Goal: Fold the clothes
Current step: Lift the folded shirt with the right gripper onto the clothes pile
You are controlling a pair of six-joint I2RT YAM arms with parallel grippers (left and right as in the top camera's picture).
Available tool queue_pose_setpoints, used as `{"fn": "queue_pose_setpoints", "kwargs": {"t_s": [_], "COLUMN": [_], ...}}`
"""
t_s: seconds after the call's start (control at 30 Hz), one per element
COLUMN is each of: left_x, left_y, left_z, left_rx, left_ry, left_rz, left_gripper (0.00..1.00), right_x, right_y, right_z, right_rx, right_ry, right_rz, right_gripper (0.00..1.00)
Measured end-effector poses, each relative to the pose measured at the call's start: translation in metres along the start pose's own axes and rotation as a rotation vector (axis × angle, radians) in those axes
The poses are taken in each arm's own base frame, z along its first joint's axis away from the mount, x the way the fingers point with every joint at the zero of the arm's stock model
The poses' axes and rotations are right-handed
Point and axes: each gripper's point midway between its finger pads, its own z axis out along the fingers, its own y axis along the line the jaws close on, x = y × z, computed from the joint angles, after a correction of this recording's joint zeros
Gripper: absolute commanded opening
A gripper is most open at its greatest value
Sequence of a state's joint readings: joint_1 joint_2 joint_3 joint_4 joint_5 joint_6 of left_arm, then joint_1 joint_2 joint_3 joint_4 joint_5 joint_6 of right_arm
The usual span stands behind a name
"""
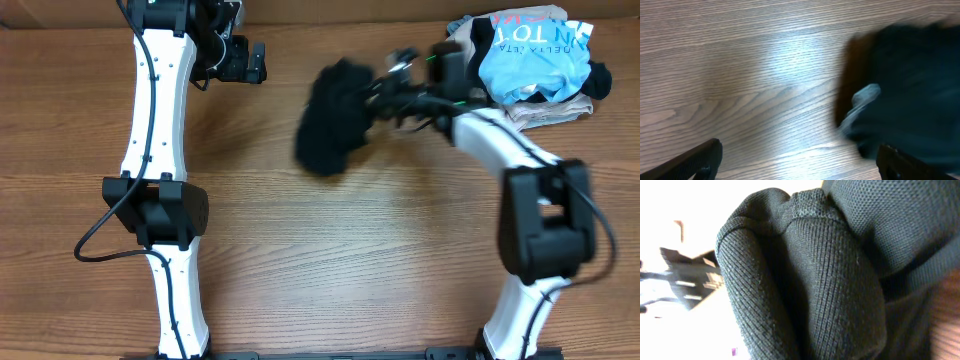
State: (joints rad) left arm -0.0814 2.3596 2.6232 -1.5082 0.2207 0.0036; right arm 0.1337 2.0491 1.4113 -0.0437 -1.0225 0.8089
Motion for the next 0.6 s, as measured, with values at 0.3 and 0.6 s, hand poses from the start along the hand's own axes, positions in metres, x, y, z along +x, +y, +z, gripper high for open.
{"fn": "queue_pose_setpoints", "kwargs": {"t_s": [0.3, 0.6], "left_x": [-0.001, -0.001], "left_y": [0.002, 0.003], "left_z": [0.0, 0.0], "left_rx": [-0.013, -0.016], "left_ry": [-0.004, -0.004], "left_rz": [0.001, 0.001], "left_gripper": [1.0, 1.0], "right_x": [-0.094, -0.162], "right_y": [0.087, 0.082], "right_z": [-0.132, -0.259], "right_rx": [-0.122, -0.111], "right_ry": [-0.328, -0.711], "right_rz": [-0.188, -0.11], "right_gripper": [0.04, 0.04]}}
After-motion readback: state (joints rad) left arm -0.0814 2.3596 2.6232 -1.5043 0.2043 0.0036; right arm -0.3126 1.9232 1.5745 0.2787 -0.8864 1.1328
